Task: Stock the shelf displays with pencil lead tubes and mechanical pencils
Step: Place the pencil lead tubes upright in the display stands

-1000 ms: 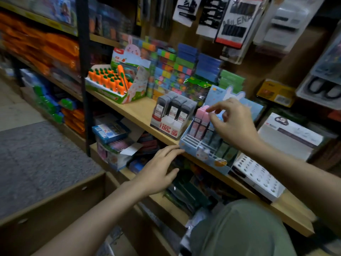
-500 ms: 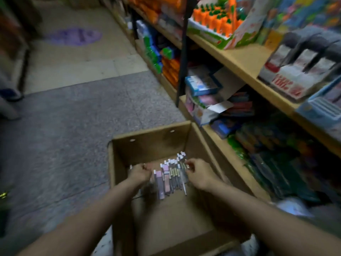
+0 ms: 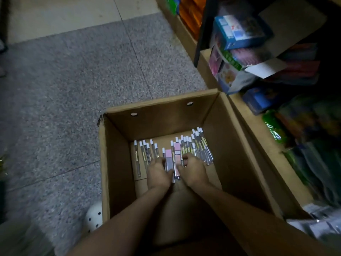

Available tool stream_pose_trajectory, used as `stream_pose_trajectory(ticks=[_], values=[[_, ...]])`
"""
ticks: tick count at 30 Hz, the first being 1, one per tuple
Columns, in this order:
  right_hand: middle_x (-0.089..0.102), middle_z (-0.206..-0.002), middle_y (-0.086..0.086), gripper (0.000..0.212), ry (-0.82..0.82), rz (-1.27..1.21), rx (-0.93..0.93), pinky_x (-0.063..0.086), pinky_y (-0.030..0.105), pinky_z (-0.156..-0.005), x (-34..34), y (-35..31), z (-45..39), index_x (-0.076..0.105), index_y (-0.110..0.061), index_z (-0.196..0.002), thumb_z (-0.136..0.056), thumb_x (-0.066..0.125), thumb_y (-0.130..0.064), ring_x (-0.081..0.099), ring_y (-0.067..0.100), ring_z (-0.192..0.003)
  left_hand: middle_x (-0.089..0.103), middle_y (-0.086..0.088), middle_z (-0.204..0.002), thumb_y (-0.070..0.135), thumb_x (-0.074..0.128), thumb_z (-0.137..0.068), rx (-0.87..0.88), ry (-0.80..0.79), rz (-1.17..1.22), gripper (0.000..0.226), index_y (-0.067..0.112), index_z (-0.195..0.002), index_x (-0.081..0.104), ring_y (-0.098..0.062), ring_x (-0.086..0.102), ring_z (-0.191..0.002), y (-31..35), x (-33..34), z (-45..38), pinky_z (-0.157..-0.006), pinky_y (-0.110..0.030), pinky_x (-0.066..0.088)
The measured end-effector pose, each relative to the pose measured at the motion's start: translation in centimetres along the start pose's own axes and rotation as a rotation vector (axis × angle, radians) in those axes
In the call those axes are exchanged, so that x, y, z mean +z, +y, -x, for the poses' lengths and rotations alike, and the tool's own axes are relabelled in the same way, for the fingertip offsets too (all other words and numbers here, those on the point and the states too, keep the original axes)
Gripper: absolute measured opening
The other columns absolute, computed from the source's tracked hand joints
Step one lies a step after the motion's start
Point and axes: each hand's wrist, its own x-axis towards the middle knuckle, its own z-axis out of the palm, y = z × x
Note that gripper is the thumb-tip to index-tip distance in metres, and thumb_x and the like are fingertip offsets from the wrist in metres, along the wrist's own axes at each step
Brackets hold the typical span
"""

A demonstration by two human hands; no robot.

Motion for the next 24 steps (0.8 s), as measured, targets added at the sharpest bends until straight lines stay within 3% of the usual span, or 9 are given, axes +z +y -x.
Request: stream_pose_trajectory(ticks=[5,11,15,18,20,24], values=[[0.061,-0.122,0.008,0.046,0.022,0.118,0.021,0.047,0.033,-0.088,1.2,-1.0,-1.4,0.048,-0.014,-0.131,-0.09,0.065,-0.029,0.06,0.028,-0.112,0.047,-0.002,-0.129,0.027,0.075,-0.08,0.09,0.02,-0.077,0.052,0.021,-0.126,0.051,-0.022,0.043,-0.122,-1.2,1.0,-0.3,-0.098,-0.033,0.043],[0.061,-0.116,0.01,0.021,0.032,0.069,0.06,0.048,0.03,-0.087,0.0,1.1,-1.7,0.059,-0.011,-0.113,-0.094,0.058,-0.019,0.06,0.027,-0.105,0.042,-0.001,-0.125,0.037,0.081,-0.072,0.071,0.075,-0.152,0.057,0.021,-0.119,0.052,-0.02,0.042,-0.119,-1.3,1.9,0.0,-0.095,-0.034,0.046],[0.068,-0.083,0.002,0.014,0.096,-0.173,0.139,0.047,0.023,-0.068,-0.8,2.8,-0.8,0.062,-0.009,-0.101,-0.094,0.06,-0.021,0.067,0.019,-0.083,0.041,-0.004,-0.123,0.038,0.073,-0.081,0.014,0.102,-0.182,0.04,0.017,-0.11,0.056,-0.021,0.044,-0.117,-1.0,2.4,0.9,-0.093,-0.032,0.046],[0.054,-0.066,-0.012,0.02,0.121,-0.325,0.17,0.035,0.002,-0.047,-0.9,3.6,0.0,0.061,-0.003,-0.108,-0.089,0.068,-0.008,0.056,-0.011,-0.051,0.042,-0.007,-0.123,0.036,0.069,-0.086,-0.027,0.1,-0.191,0.037,0.011,-0.111,0.058,-0.023,0.046,-0.115,-0.6,2.5,1.4,-0.093,-0.032,0.046],[0.05,-0.067,-0.016,0.028,0.116,-0.381,0.176,0.035,0.0,-0.046,-0.9,4.2,0.5,0.06,-0.001,-0.112,-0.086,0.071,-0.005,0.053,-0.017,-0.05,0.043,-0.008,-0.123,0.033,0.068,-0.085,-0.043,0.098,-0.208,0.037,0.01,-0.112,0.057,-0.023,0.047,-0.113,-0.4,2.3,1.8,-0.093,-0.032,0.048],[0.06,-0.079,-0.01,0.043,0.086,-0.412,0.18,0.035,-0.001,-0.048,-1.1,4.6,1.6,0.06,-0.008,-0.119,-0.079,0.078,-0.007,0.047,-0.009,-0.061,0.049,-0.01,-0.121,0.03,0.065,-0.088,-0.045,0.106,-0.179,0.036,0.009,-0.114,0.053,-0.026,0.049,-0.113,-0.6,1.9,2.0,-0.095,-0.036,0.047]])
